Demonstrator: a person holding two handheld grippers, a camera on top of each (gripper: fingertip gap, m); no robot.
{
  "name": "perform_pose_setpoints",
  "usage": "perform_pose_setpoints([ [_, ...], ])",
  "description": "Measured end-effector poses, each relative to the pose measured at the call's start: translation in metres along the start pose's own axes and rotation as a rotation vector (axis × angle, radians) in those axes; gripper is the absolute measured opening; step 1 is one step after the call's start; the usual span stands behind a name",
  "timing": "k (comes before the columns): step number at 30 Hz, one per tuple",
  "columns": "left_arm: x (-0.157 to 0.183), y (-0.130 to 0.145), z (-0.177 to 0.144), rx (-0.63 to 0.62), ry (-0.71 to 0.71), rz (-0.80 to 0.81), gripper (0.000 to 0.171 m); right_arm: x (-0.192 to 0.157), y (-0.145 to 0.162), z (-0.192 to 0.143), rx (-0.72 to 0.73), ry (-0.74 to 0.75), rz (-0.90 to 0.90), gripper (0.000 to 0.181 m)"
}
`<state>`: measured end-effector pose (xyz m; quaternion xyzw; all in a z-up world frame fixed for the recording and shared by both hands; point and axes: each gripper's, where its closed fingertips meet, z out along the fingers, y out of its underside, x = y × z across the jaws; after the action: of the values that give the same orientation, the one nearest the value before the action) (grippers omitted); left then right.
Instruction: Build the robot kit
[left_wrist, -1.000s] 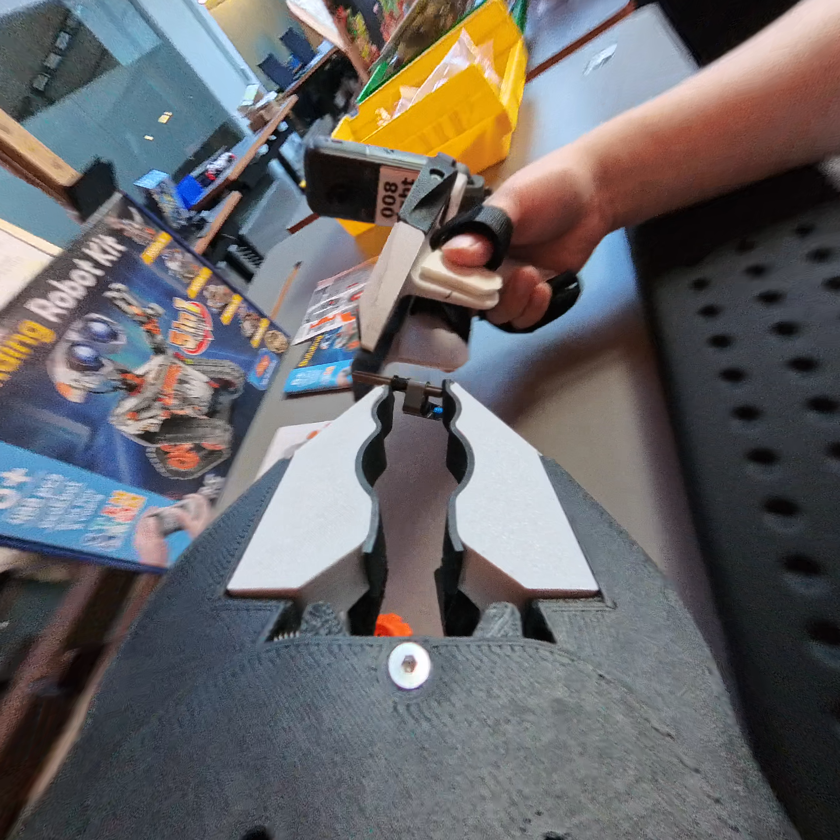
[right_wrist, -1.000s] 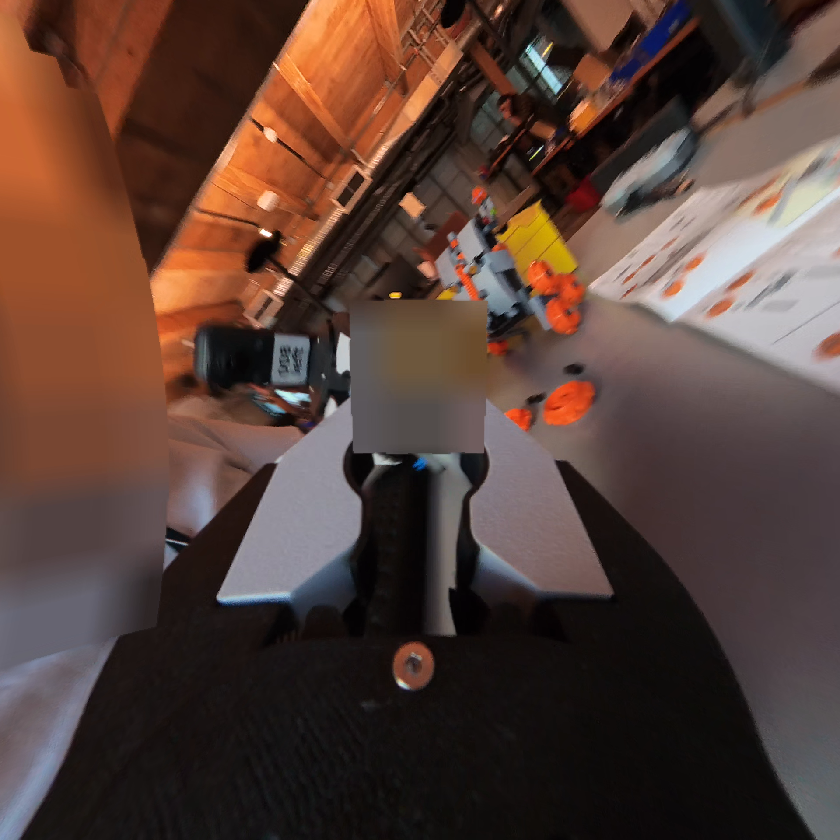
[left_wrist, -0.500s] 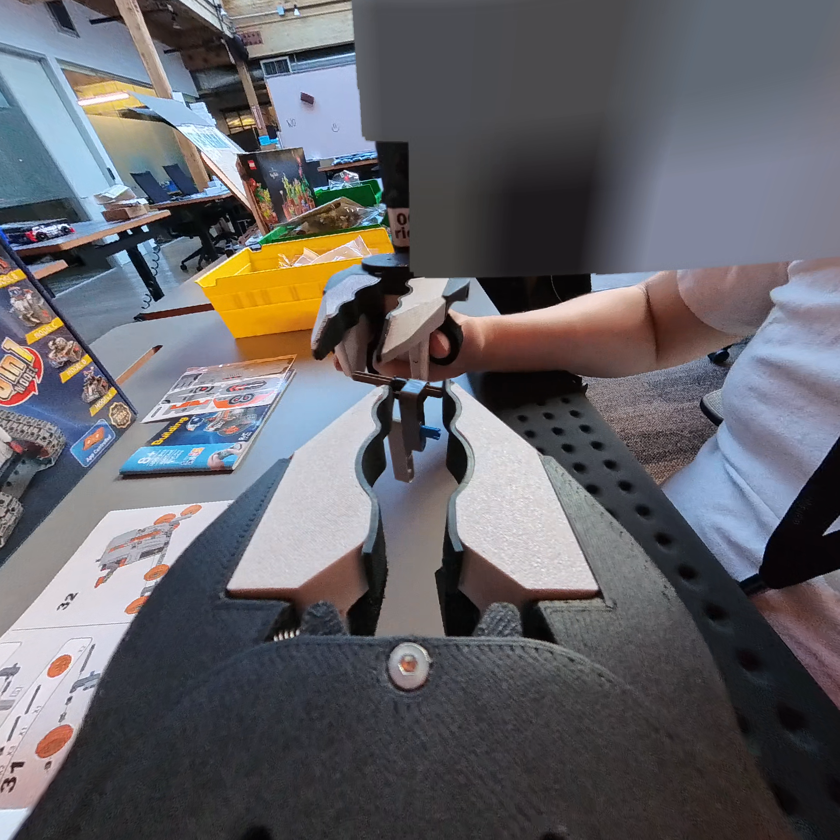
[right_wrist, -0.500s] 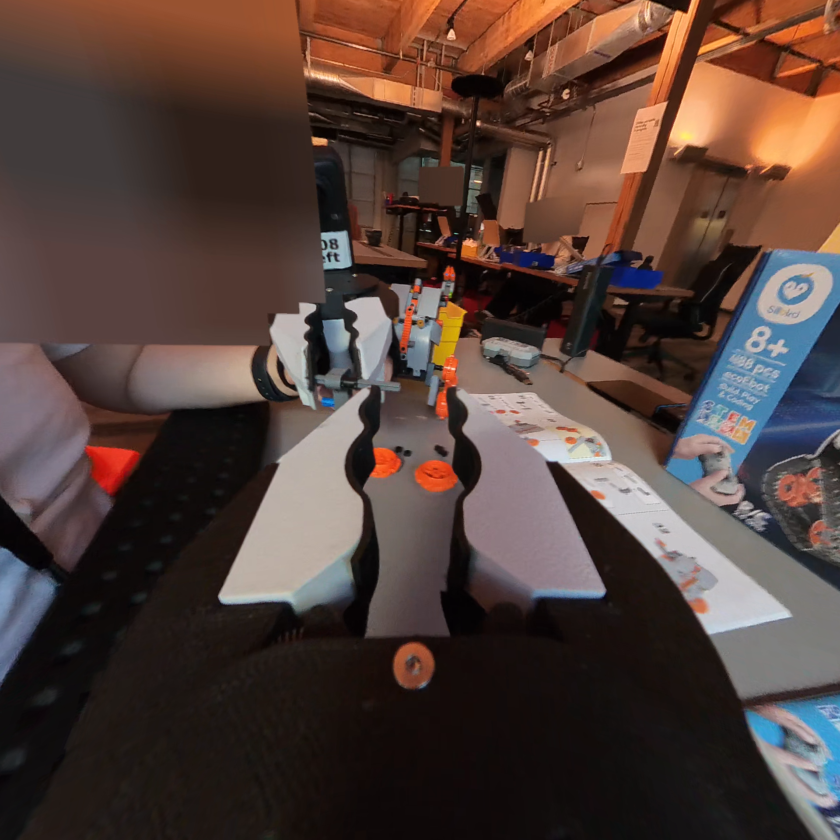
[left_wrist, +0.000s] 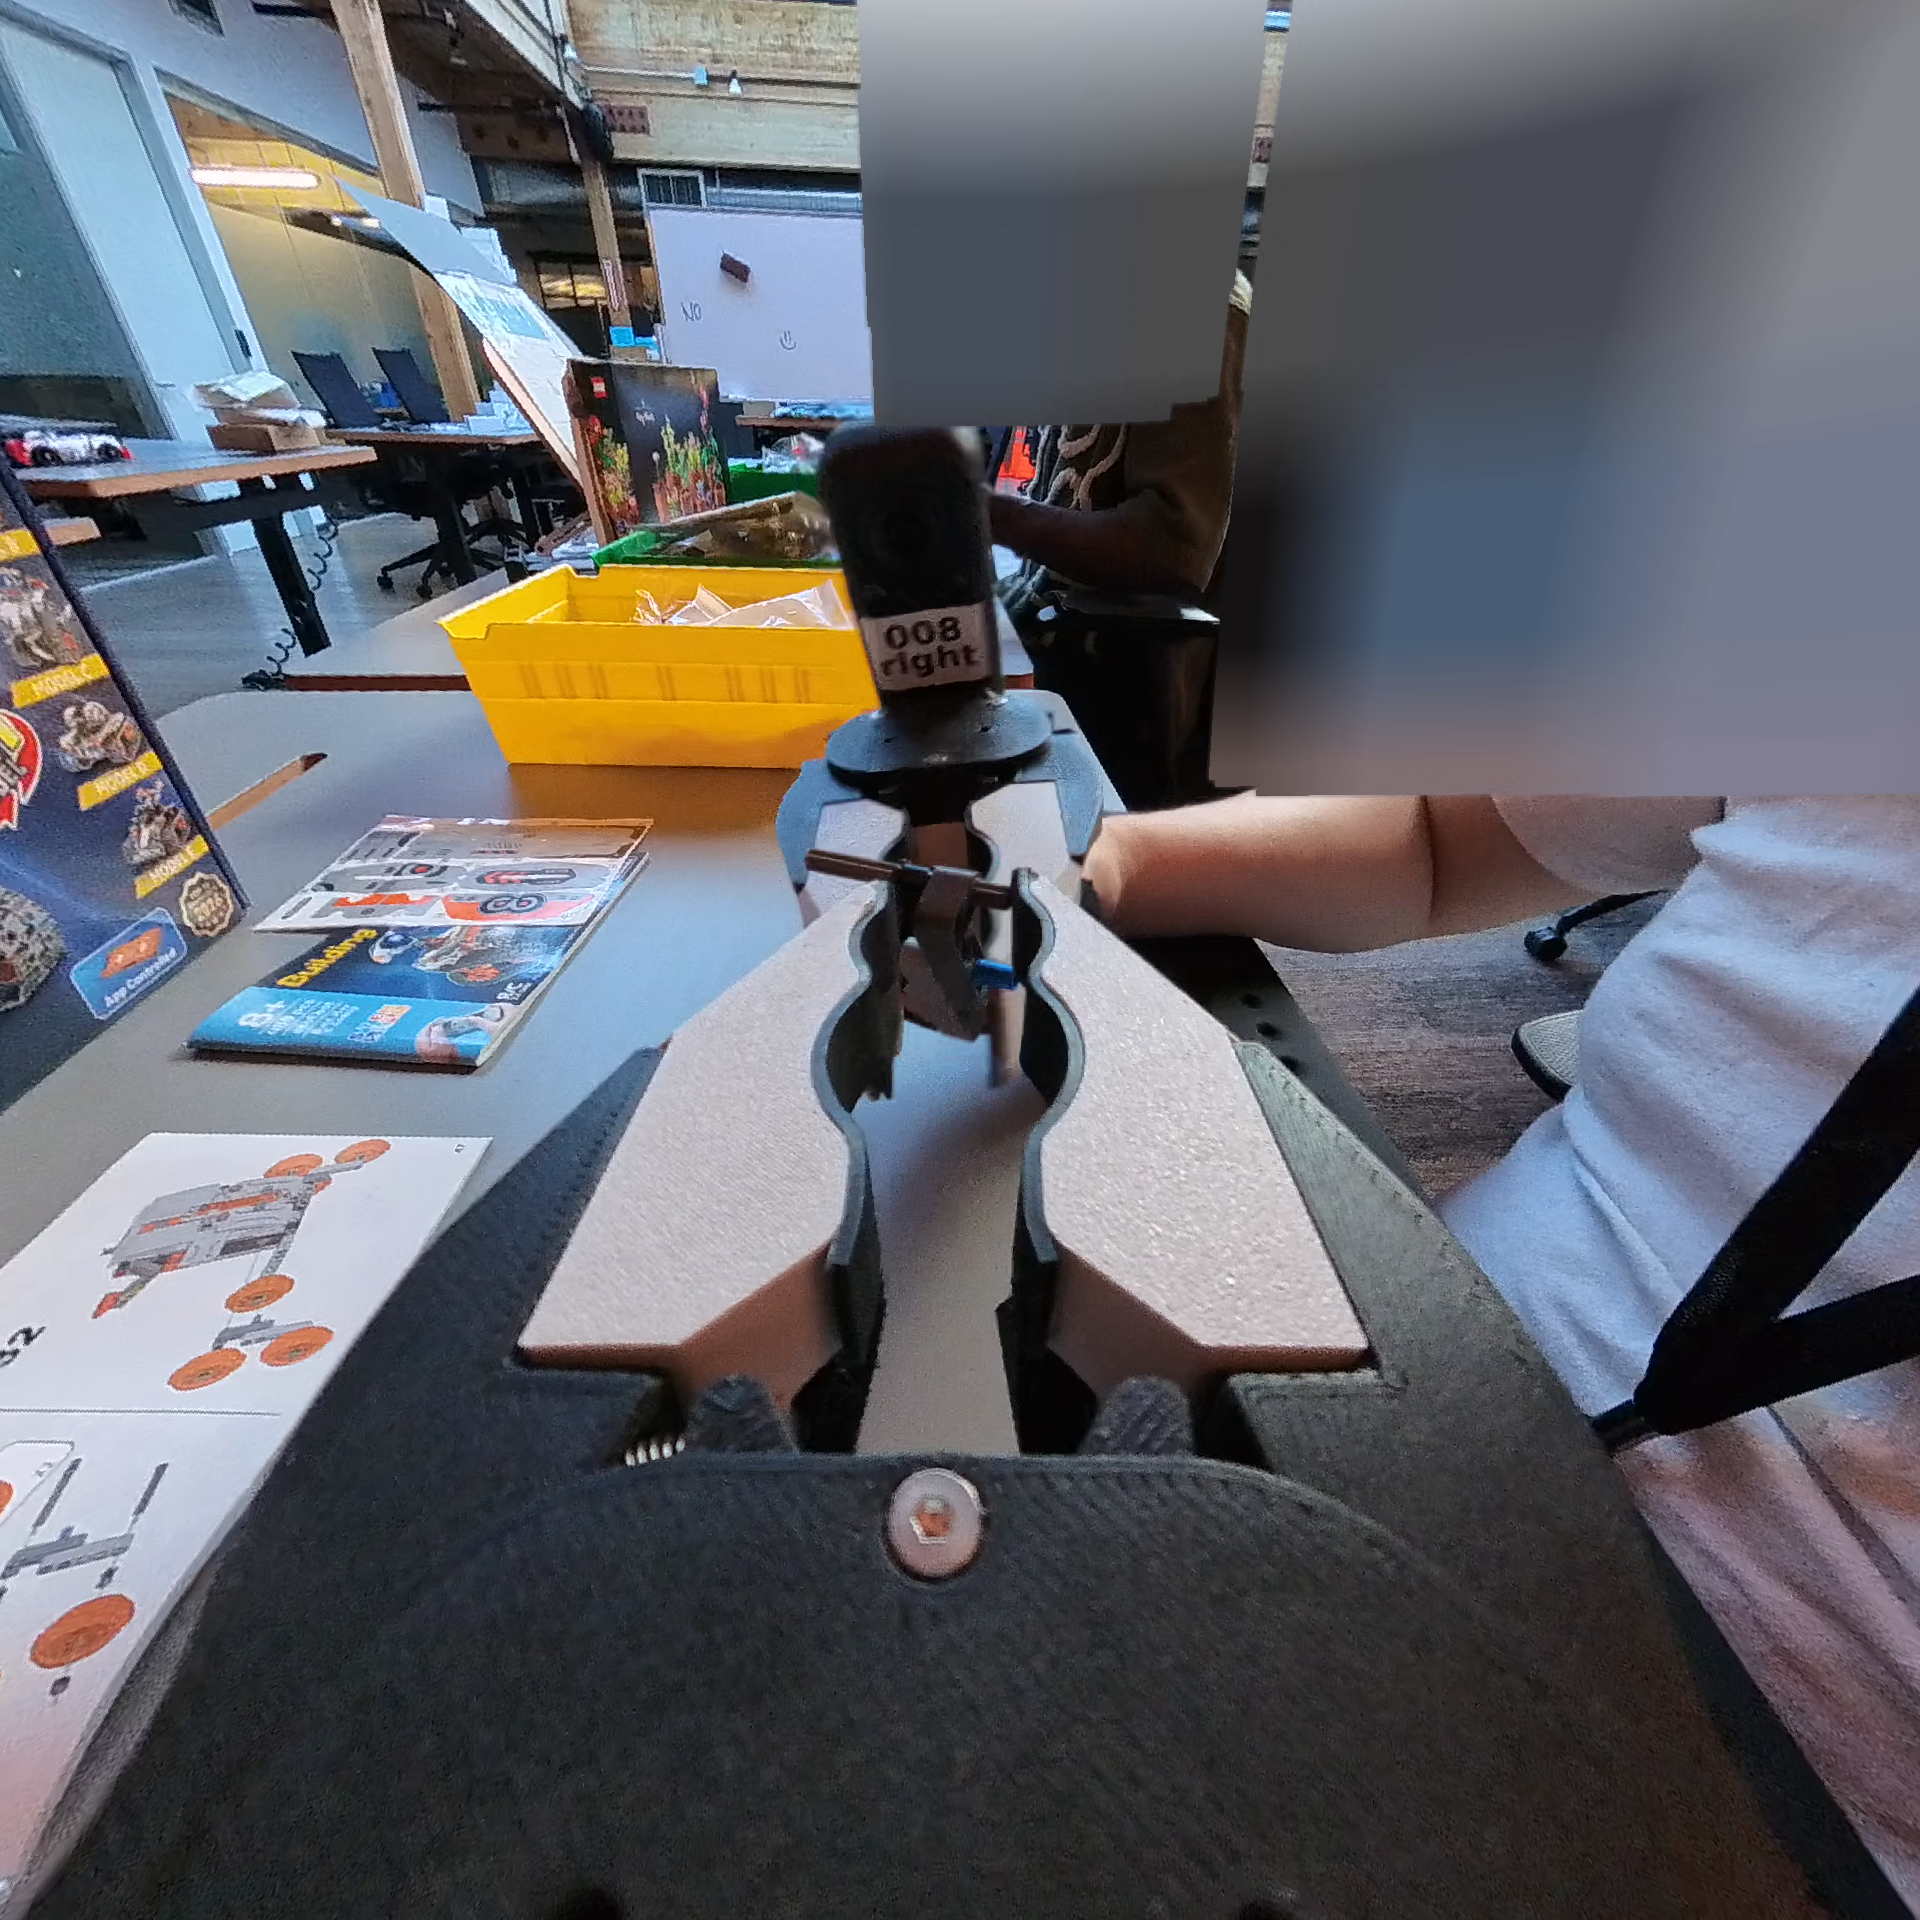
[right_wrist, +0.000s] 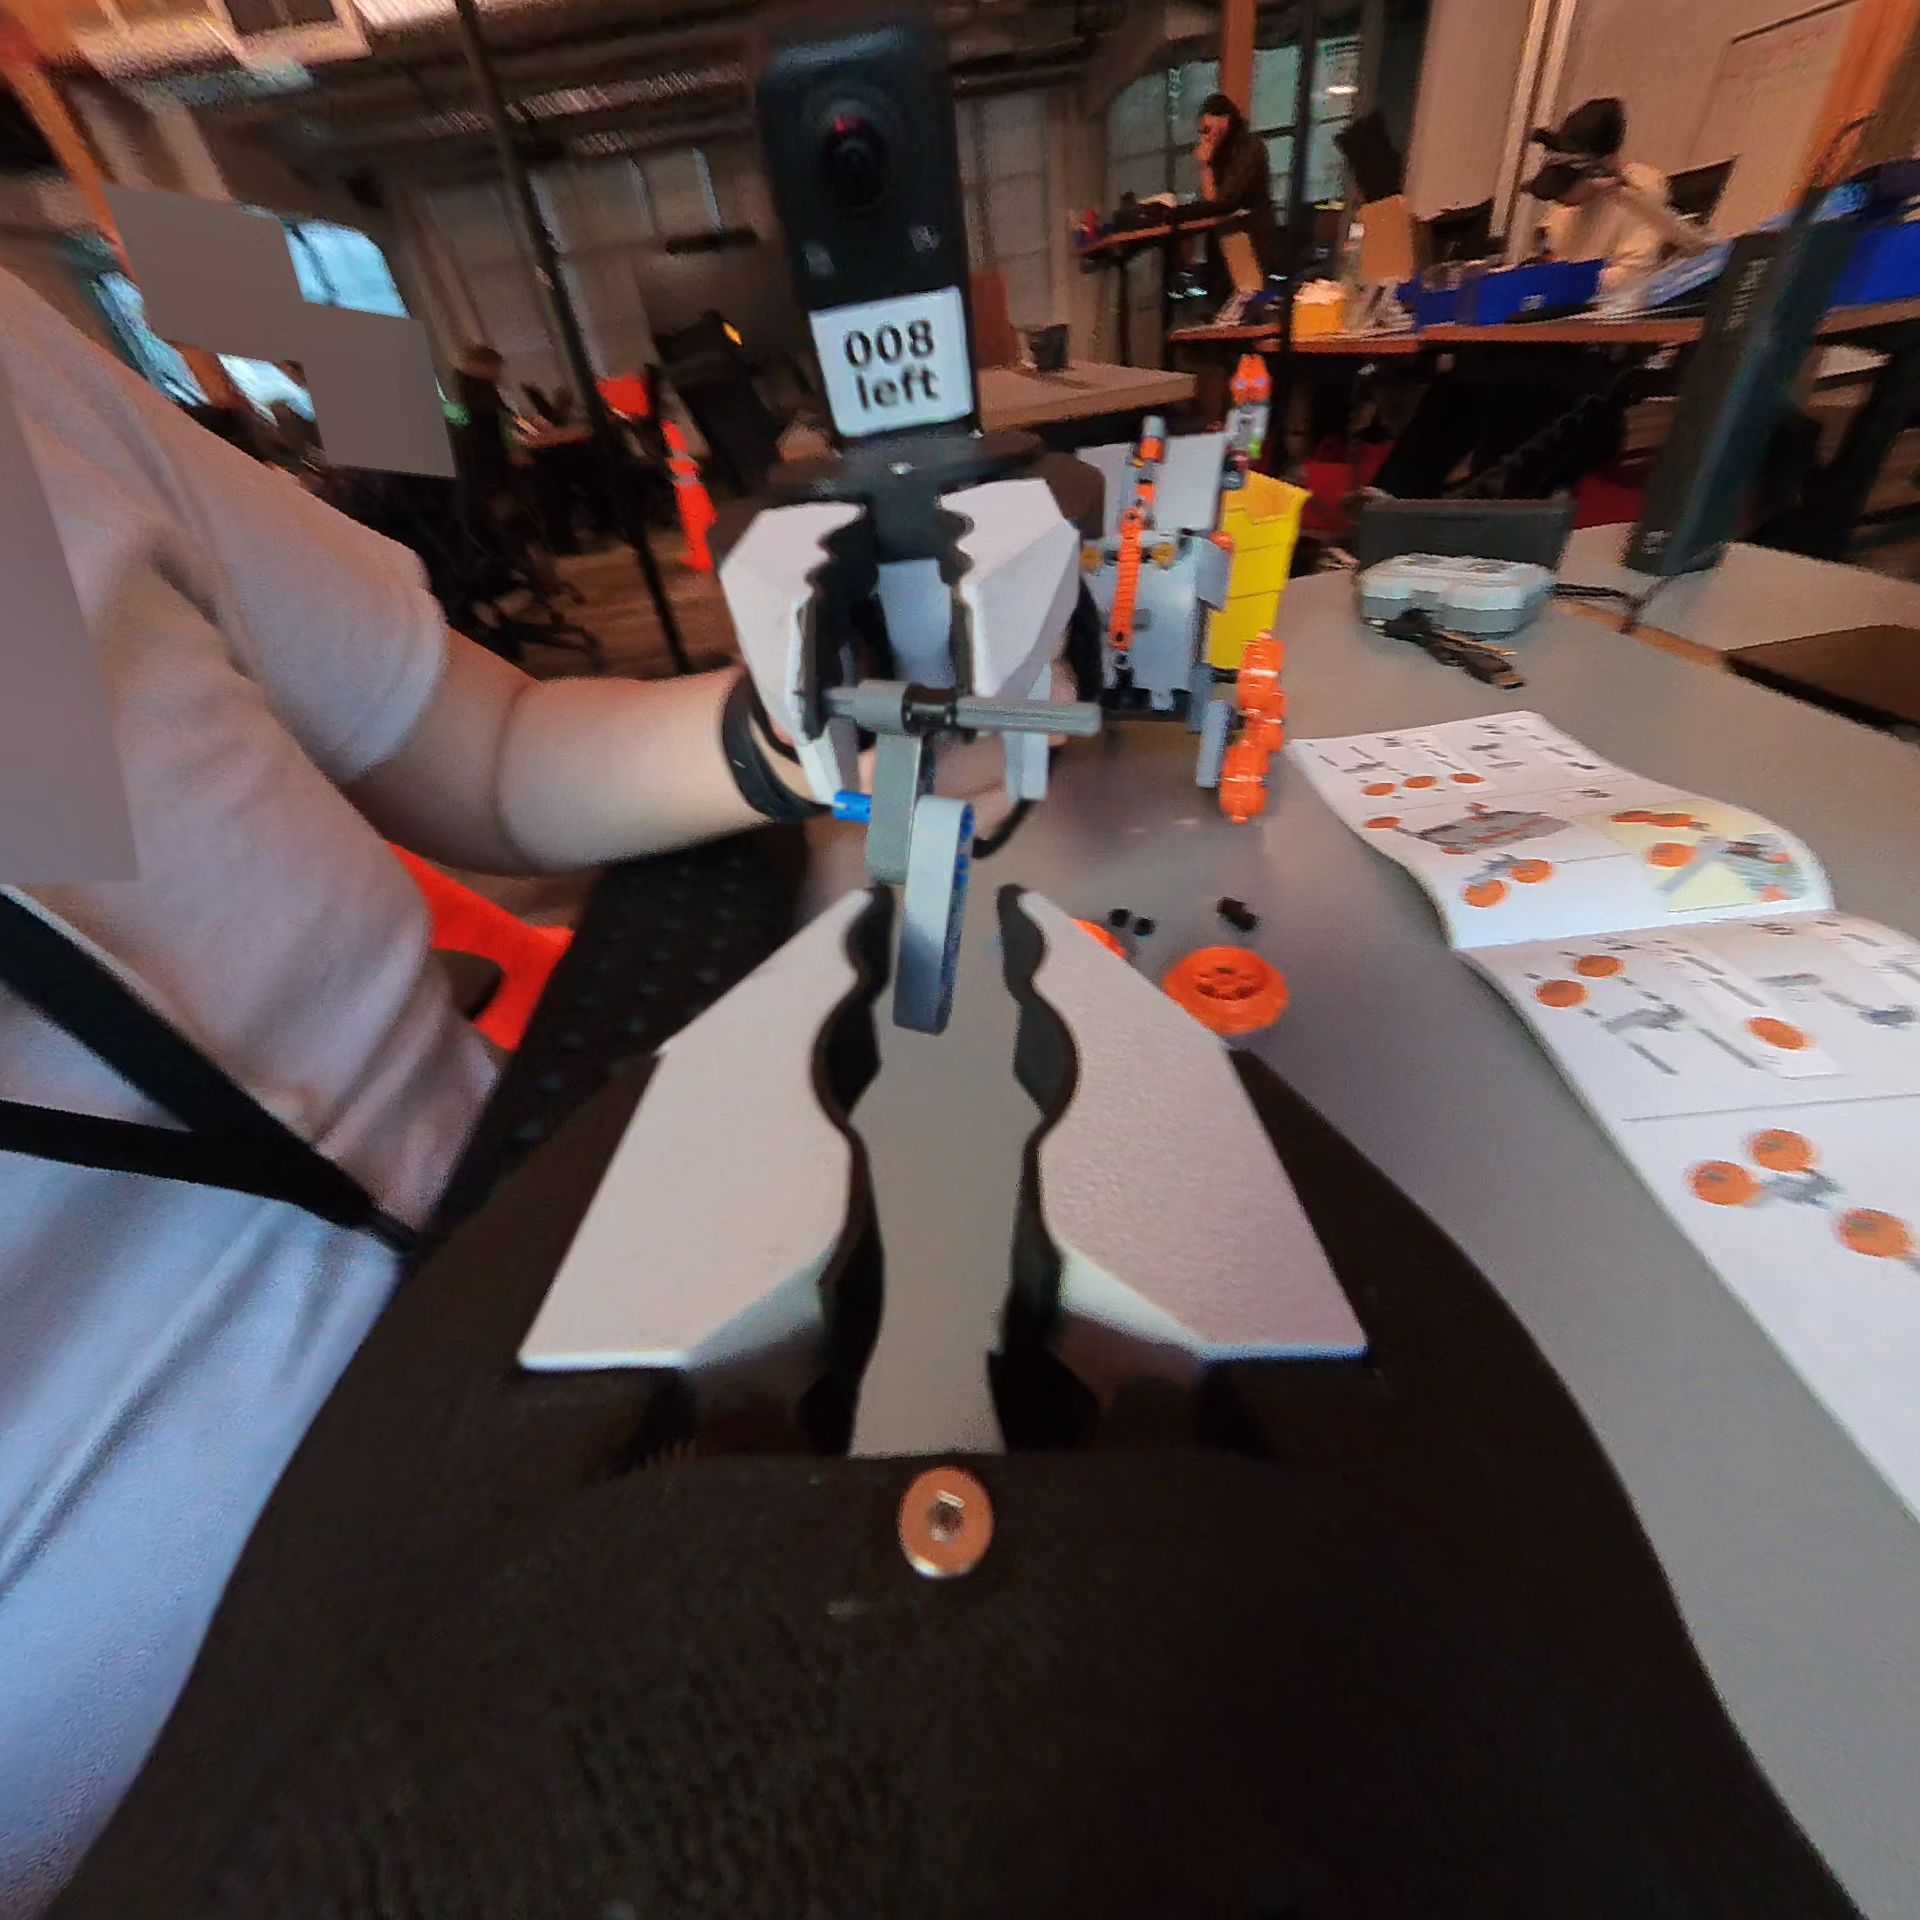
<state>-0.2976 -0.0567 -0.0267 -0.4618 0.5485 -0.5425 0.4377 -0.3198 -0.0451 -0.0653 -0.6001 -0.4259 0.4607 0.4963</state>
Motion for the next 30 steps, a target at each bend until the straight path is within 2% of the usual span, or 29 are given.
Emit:
perform_pose_setpoints([
  [1,-0.001,0.002,0.0,-0.011,-0.007,-0.009,0.02,0.001,0.003,0.0,-0.03,0.033,-0.037,0.009],
  [3,-0.002,0.003,0.0,-0.027,-0.022,-0.028,0.02,0.005,0.005,0.002,-0.062,0.097,-0.061,0.009],
  [5,-0.004,0.005,-0.004,-0.055,-0.064,-0.039,0.021,0.006,0.007,0.004,-0.067,0.107,-0.002,0.008],
  [7,-0.008,0.008,-0.013,-0.087,-0.137,-0.038,0.039,0.011,0.009,0.004,-0.063,0.13,0.078,0.008],
  [9,-0.01,0.015,-0.025,-0.131,-0.239,-0.016,0.042,0.019,0.01,0.002,-0.062,0.173,0.131,0.008],
  [13,-0.013,0.053,-0.049,-0.293,-0.465,-0.015,0.039,0.03,0.009,0.006,-0.037,0.26,0.216,0.008],
  [15,-0.01,0.067,-0.057,-0.321,-0.542,-0.037,0.037,0.031,0.013,0.017,-0.054,0.305,0.231,0.008],
  [18,-0.005,0.063,-0.071,-0.218,-0.617,-0.093,0.032,0.023,0.021,0.042,-0.105,0.343,0.204,0.008],
  [22,-0.002,0.044,-0.092,-0.049,-0.597,-0.235,0.029,0.016,0.03,0.069,-0.166,0.375,0.176,0.008],
  [26,-0.009,0.038,-0.108,0.052,-0.58,-0.367,0.025,0.023,0.029,0.079,-0.159,0.467,0.174,0.008],
  [30,-0.013,0.045,-0.103,0.066,-0.538,-0.448,0.022,0.027,0.027,0.085,-0.132,0.53,0.186,0.007],
])
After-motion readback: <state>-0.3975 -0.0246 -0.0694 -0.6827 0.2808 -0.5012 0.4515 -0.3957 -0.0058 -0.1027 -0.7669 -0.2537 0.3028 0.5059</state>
